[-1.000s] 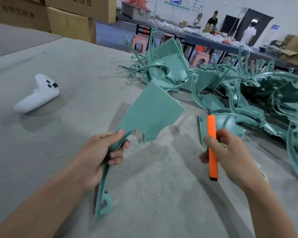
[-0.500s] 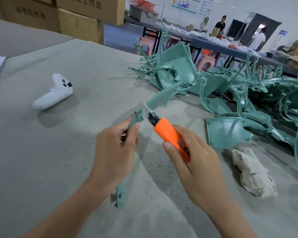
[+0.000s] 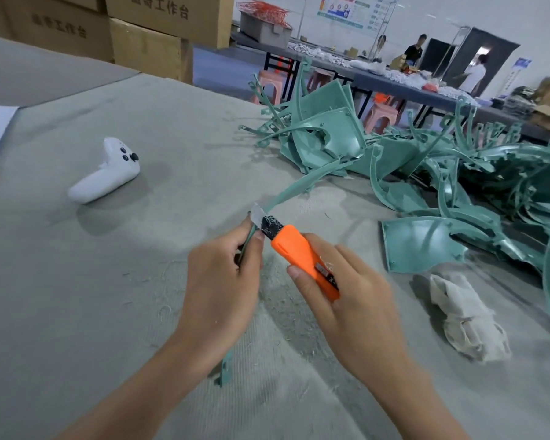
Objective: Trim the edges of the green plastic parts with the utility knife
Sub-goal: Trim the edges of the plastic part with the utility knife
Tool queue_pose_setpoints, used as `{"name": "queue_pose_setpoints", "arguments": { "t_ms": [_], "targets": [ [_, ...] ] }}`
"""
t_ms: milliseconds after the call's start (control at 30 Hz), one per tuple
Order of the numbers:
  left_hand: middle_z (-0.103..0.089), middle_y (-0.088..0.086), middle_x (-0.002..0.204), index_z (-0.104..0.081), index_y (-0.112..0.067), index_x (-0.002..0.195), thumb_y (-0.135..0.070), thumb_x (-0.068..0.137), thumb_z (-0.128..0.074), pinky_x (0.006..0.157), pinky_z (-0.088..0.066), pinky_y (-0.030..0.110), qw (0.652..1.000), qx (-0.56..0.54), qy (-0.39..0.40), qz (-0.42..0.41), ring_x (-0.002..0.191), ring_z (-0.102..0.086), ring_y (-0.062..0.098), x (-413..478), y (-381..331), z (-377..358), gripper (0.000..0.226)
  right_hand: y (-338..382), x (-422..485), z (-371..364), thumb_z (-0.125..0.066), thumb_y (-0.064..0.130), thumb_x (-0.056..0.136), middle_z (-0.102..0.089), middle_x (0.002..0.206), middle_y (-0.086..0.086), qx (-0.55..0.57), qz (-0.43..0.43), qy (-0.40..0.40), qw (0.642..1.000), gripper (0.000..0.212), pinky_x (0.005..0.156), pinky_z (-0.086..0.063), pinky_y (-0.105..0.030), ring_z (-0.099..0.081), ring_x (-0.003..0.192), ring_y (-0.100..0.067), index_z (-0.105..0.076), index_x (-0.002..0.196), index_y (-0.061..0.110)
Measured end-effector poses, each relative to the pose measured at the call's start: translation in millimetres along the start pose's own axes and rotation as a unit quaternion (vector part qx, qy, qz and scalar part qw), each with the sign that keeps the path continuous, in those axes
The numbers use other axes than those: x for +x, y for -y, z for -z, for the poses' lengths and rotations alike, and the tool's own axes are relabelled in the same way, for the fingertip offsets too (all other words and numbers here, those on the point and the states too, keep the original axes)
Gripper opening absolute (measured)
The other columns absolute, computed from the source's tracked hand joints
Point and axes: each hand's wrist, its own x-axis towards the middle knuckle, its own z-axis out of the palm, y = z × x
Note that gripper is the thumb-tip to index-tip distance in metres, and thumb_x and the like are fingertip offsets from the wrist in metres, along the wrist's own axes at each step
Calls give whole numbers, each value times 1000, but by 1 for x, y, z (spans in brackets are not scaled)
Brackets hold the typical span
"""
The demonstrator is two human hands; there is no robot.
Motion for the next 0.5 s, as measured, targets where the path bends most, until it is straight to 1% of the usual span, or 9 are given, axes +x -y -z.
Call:
{"name": "queue_pose_setpoints", "arguments": {
  "t_ms": [33,67,133,167,200,267,333,367,500],
  "targets": [
    [-33,-9,41,-59,-13,73,-21,98,-49,40,-23,14,1000,7,-1,-1,36,-30,6,0,1,-1,28,0,0,-1,-50,46,97,-60,85,4,-1,-2,-4,1000,39,48,-48,-36,-55,61,-16,-62,125,21],
    [-34,-10,39,-64,-6,82,-21,98,-50,40,-25,13,1000,17,-3,-2,36,-32,5,0,2,-1,26,-1,1,-1,-51,45,97,-60,84,4,-2,-5,-11,1000,38,47,-48,-36,-55,60,-16,-62,124,20],
    [-41,-13,39,-65,5,96,-21,98,-51,45,-29,10,999,45,-5,-5,37,-38,0,0,3,-2,29,-4,4,-1,-55,44,96,-61,83,3,-10,-15,-30,999,37,47,-48,-37,-55,58,-16,-63,121,18],
    [-44,-14,42,-68,2,99,-21,98,-51,46,-30,10,998,56,-1,-8,39,-40,-1,-1,3,-1,28,-7,5,0,-57,42,96,-63,83,2,-11,-23,-38,999,37,48,-49,-38,-56,58,-16,-64,120,16],
    [-44,-11,43,-70,-5,100,-20,98,-51,47,-30,11,998,63,3,-11,42,-41,0,-1,2,-1,25,-10,7,1,-58,41,95,-64,83,2,-10,-30,-42,999,37,49,-49,-39,-57,59,-17,-65,119,15],
    [-43,-5,48,-70,-22,92,-18,98,-51,47,-29,13,998,64,9,-19,45,-40,4,-1,0,0,21,-13,7,2,-58,42,94,-65,84,1,-8,-39,-42,998,37,49,-50,-41,-57,60,-19,-66,118,15],
    [-40,-5,49,-59,-33,76,-17,98,-51,47,-28,15,998,60,8,-26,45,-38,6,-1,0,-1,28,-14,7,1,-57,44,94,-64,83,2,-22,-39,-45,998,37,48,-49,-40,-57,59,-19,-66,118,16],
    [-38,-6,48,-53,-35,71,-17,98,-51,46,-28,15,998,58,8,-27,44,-37,6,-1,0,-1,33,-14,8,1,-57,44,94,-64,82,2,-32,-37,-51,998,38,47,-49,-39,-57,58,-19,-67,118,16],
    [-33,-9,46,-42,-37,61,-15,98,-51,45,-26,15,998,59,6,-25,44,-35,7,0,-4,-4,44,-11,6,-3,-58,43,95,-64,81,1,-79,-23,-68,994,39,42,-47,-36,-56,53,-19,-67,118,13]
  ]
}}
